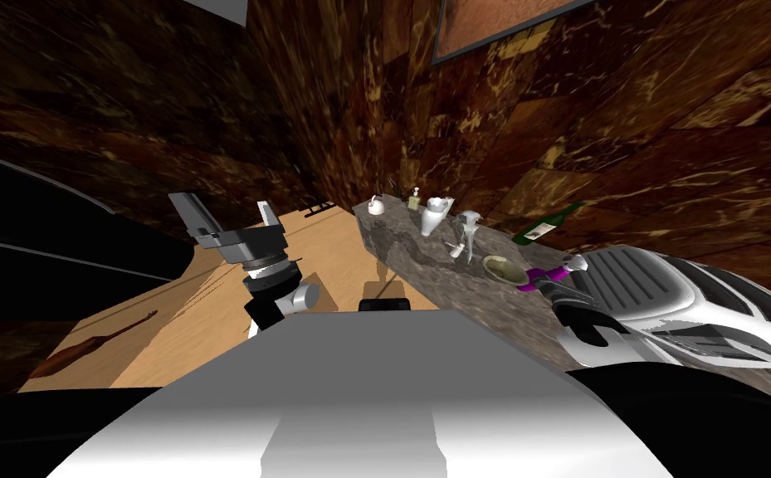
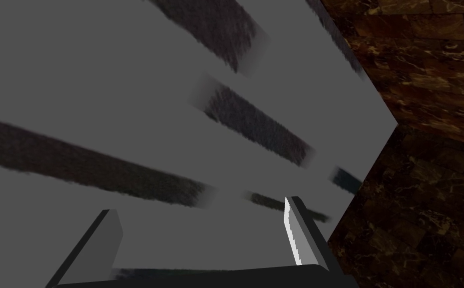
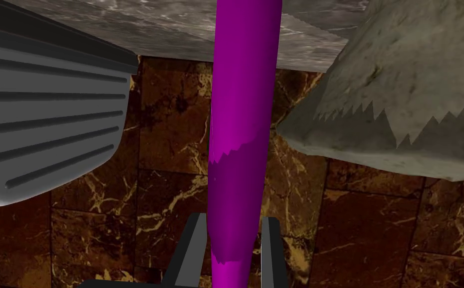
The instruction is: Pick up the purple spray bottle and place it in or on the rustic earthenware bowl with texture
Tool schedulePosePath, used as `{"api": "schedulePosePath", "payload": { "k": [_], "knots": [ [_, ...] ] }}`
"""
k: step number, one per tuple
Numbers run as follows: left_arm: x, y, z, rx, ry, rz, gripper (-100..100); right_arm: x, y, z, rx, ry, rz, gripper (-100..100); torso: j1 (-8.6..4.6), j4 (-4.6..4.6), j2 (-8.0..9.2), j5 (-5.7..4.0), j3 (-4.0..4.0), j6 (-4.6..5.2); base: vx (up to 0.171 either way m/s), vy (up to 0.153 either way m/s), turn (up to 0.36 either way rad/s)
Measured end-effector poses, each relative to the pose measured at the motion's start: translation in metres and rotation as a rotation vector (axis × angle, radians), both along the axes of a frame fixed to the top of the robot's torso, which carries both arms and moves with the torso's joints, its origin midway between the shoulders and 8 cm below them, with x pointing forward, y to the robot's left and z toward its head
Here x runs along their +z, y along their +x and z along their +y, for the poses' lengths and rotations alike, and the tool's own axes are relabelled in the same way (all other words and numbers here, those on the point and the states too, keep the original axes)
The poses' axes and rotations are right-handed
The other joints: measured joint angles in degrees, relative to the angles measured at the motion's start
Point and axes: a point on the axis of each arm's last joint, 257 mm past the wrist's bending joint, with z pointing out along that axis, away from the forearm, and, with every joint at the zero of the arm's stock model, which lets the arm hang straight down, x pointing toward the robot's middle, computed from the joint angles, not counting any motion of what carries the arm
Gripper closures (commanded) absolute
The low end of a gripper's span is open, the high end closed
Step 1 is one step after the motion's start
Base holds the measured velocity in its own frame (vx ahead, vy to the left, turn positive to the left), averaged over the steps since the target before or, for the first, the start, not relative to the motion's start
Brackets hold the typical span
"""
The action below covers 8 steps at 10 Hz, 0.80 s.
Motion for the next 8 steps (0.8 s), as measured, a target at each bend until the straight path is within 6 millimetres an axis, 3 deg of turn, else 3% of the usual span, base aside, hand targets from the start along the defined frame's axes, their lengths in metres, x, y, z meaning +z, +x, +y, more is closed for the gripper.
{"api": "schedulePosePath", "payload": {
  "k": [3,8],
  "knots": [
    [0.0,0.0,0.0,0.0,0.0,0.0,0,0.006,-0.006,0.005,0.012,-0.016,0.03,100,0.1,-0.06,-0.15,-0.06,-0.1,-0.16,-0.055,0.139,0.017],
    [0.0,0.0,0.0,0.0,0.0,0.0,0,0.028,-0.007,0.011,0.024,-0.025,0.048,100,-0.22,-0.12,-0.58,-0.16,-0.33,-0.29,0.0,0.074,-0.015]
  ]
}}
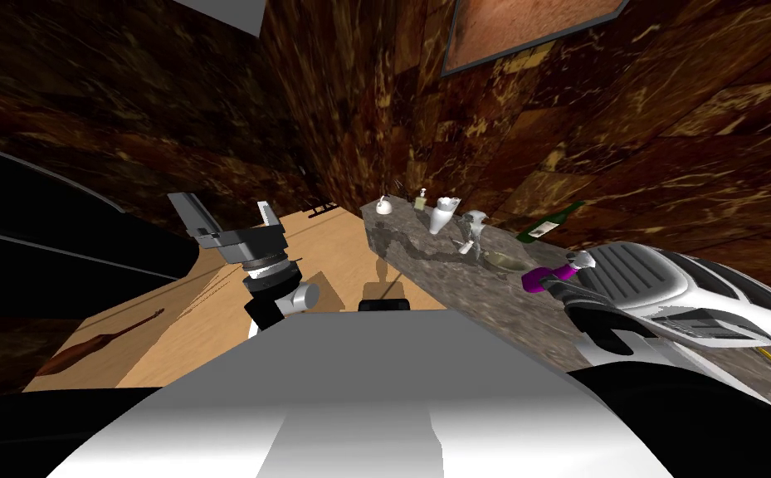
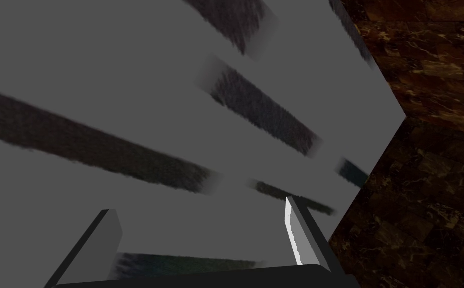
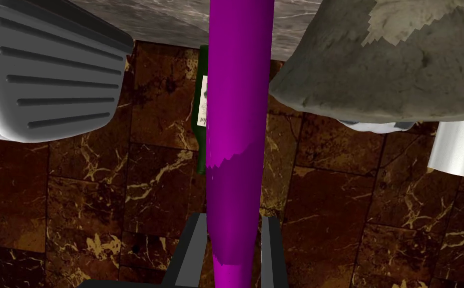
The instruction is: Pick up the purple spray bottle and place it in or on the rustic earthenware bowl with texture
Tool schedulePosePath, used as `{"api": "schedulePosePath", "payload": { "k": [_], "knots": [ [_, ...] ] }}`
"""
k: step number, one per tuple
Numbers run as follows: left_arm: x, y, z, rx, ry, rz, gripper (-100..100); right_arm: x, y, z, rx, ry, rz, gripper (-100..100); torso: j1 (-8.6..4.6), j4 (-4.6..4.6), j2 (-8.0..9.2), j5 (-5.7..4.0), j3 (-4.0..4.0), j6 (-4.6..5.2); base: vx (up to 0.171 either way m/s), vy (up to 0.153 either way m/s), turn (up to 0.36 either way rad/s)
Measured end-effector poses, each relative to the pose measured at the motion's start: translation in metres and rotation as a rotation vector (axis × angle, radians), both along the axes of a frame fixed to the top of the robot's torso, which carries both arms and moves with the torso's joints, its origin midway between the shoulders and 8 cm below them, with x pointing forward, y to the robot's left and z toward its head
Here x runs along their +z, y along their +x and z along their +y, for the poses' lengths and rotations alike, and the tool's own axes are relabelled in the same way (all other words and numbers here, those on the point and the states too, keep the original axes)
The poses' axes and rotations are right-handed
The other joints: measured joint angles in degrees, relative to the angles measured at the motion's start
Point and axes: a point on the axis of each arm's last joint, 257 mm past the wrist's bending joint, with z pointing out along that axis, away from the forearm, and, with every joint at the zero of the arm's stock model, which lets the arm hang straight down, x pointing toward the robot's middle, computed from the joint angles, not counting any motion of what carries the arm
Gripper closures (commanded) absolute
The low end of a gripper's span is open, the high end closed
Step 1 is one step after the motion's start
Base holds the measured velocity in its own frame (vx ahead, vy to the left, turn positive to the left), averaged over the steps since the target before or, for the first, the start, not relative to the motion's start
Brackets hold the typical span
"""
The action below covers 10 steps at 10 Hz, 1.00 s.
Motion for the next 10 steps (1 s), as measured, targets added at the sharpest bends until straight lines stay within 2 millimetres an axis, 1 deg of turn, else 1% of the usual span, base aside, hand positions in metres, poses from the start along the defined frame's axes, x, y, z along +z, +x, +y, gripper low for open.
{"api": "schedulePosePath", "payload": {
  "k": [2,4,10],
  "knots": [
    [0.0,0.0,0.0,0.0,0.0,0.0,0,0.015,0.002,-0.004,-0.005,0.003,-0.013,100,-0.2,-0.03,-0.19,-0.06,-0.11,-0.02,0.051,0.003,-0.032],
    [0.0,0.0,0.0,0.0,0.0,0.0,0,0.026,0.007,-0.004,-0.009,0.008,-0.024,100,-0.42,-0.02,-0.22,-0.12,-0.12,-0.02,0.048,-0.021,-0.021],
    [0.0,0.0,0.0,0.0,0.0,0.0,0,0.059,0.02,-0.01,-0.022,0.03,-0.061,100,-0.41,0.04,-0.28,-0.15,-0.11,-0.1,0.058,-0.021,-0.028]
  ]
}}
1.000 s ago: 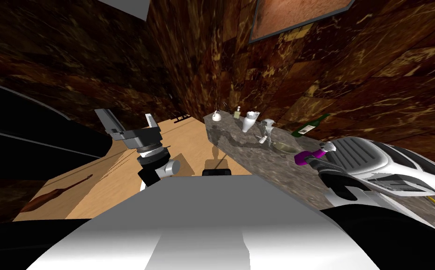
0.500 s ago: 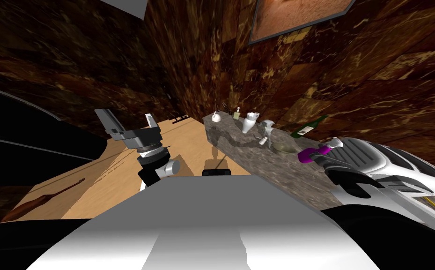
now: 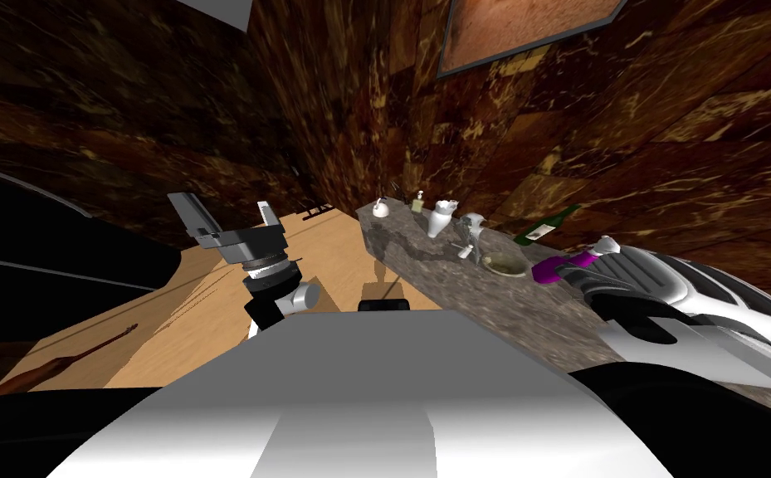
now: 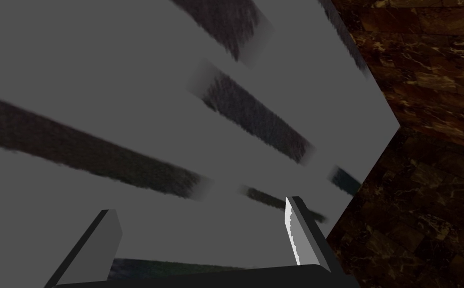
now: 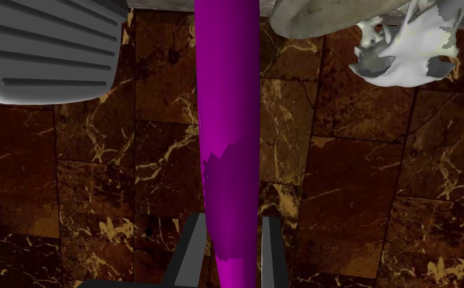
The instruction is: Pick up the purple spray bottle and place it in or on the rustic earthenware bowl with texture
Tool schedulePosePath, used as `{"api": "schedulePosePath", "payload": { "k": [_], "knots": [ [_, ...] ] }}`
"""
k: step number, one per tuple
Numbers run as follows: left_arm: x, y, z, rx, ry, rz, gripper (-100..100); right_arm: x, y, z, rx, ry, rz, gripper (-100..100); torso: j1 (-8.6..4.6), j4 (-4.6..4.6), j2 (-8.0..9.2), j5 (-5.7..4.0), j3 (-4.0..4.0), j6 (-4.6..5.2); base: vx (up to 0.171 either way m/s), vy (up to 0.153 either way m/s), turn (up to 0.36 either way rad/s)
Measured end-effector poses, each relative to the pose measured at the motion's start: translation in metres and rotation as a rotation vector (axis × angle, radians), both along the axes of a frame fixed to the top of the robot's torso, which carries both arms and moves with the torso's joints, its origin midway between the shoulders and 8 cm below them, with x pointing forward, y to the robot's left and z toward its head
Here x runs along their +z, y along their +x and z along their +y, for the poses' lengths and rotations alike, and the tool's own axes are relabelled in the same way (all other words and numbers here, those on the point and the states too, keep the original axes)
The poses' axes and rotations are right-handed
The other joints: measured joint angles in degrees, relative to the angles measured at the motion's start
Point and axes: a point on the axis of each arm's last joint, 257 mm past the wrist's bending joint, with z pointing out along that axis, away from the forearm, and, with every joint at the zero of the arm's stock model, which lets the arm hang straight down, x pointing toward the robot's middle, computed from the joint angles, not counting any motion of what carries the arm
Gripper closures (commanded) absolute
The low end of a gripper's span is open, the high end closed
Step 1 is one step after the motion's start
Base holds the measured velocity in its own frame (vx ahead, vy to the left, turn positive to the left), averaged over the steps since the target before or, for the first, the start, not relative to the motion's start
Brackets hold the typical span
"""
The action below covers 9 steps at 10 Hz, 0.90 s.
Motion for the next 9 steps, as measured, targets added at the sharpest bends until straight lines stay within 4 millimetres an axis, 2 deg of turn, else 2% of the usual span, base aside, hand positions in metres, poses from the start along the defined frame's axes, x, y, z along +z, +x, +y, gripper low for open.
{"api": "schedulePosePath", "payload": {
  "k": [4,5,9],
  "knots": [
    [0.0,0.0,0.0,0.0,0.0,0.0,0,0.023,0.01,0.0,-0.003,0.02,-0.023,100,0.11,0.02,-0.05,0.04,-0.01,-0.09,0.052,-0.02,-0.021],
    [0.0,0.0,0.0,0.0,0.0,0.0,0,0.024,0.011,0.0,-0.003,0.02,-0.025,-100,0.15,0.03,0.05,0.01,0.03,-0.08,0.006,-0.002,0.003],
    [0.0,0.0,0.0,0.0,0.0,0.0,0,0.024,0.011,0.0,-0.003,0.02,-0.025,-100,0.19,0.07,0.21,0.02,0.13,-0.07,0.0,0.0,0.0]
  ]
}}
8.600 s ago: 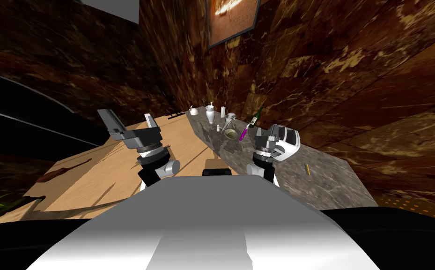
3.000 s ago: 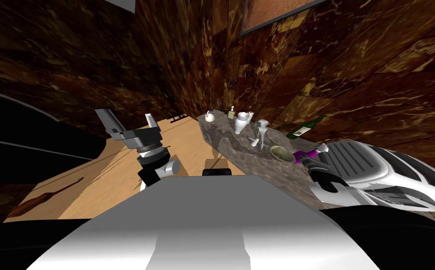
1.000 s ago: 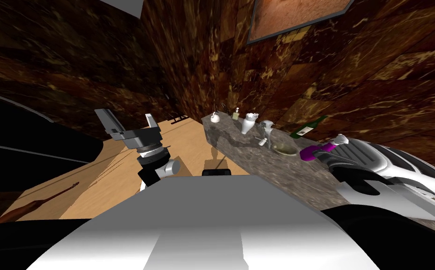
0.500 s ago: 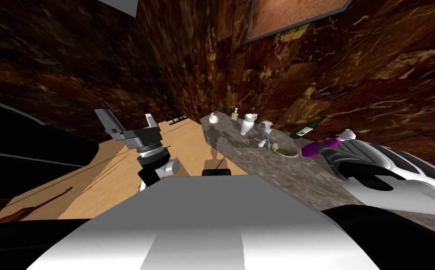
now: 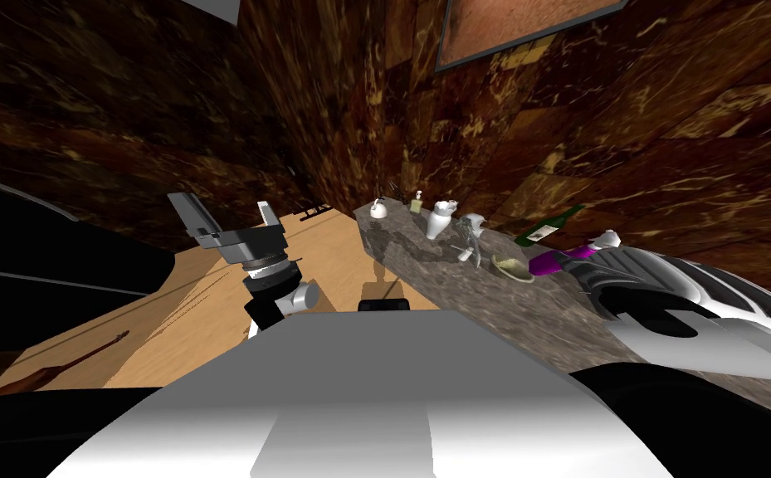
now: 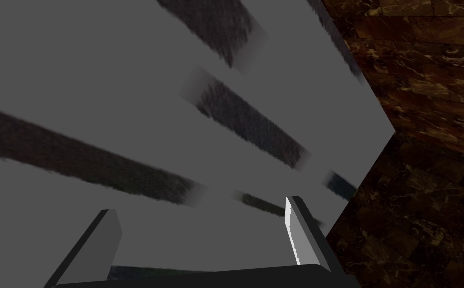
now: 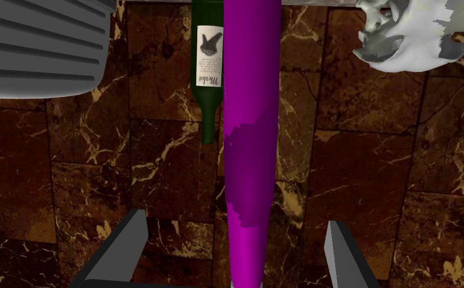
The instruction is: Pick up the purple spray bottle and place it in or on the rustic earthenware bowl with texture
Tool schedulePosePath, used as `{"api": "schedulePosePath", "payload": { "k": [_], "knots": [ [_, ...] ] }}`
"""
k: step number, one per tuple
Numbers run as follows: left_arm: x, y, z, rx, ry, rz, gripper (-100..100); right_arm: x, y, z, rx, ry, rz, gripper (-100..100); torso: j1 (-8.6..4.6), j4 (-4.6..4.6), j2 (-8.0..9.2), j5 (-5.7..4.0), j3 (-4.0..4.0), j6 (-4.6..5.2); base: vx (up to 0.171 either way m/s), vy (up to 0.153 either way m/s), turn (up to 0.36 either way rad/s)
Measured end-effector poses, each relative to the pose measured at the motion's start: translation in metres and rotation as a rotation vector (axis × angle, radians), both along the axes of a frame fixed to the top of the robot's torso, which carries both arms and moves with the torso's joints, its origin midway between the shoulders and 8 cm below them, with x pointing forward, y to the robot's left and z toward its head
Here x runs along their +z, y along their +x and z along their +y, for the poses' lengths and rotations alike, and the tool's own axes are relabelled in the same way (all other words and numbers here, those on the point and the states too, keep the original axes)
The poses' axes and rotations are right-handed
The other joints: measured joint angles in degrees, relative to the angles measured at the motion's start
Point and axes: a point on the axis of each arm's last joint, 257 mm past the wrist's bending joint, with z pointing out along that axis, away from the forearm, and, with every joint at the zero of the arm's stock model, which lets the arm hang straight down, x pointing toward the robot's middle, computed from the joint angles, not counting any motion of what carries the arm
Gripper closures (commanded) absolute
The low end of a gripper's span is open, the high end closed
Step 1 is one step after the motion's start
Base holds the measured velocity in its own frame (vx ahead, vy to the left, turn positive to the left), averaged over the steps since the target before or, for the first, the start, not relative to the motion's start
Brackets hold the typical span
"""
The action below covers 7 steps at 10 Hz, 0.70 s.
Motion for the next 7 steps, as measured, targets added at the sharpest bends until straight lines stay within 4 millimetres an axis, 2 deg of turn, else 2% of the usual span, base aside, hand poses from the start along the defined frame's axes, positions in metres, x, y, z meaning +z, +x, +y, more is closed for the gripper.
{"api": "schedulePosePath", "payload": {
  "k": [1,2,7],
  "knots": [
    [0.0,0.0,0.0,0.0,0.0,0.0,0,0.0,0.0,0.0,0.0,0.0,0.0,0,0.0,0.0,0.0,0.0,0.0,0.0,0.0,0.0,0.0],
    [0.0,0.0,0.0,0.0,0.0,0.0,0,0.0,0.0,0.0,0.0,0.0,0.0,-100,0.0,0.0,0.01,0.0,0.0,0.0,-0.002,-0.018,-0.095],
    [0.0,0.0,0.0,0.0,0.0,0.0,0,0.036,0.013,0.016,0.025,-0.006,-0.012,-100,-0.09,0.0,0.0,-0.02,0.0,0.0,0.0,-0.029,-0.068]
  ]
}}
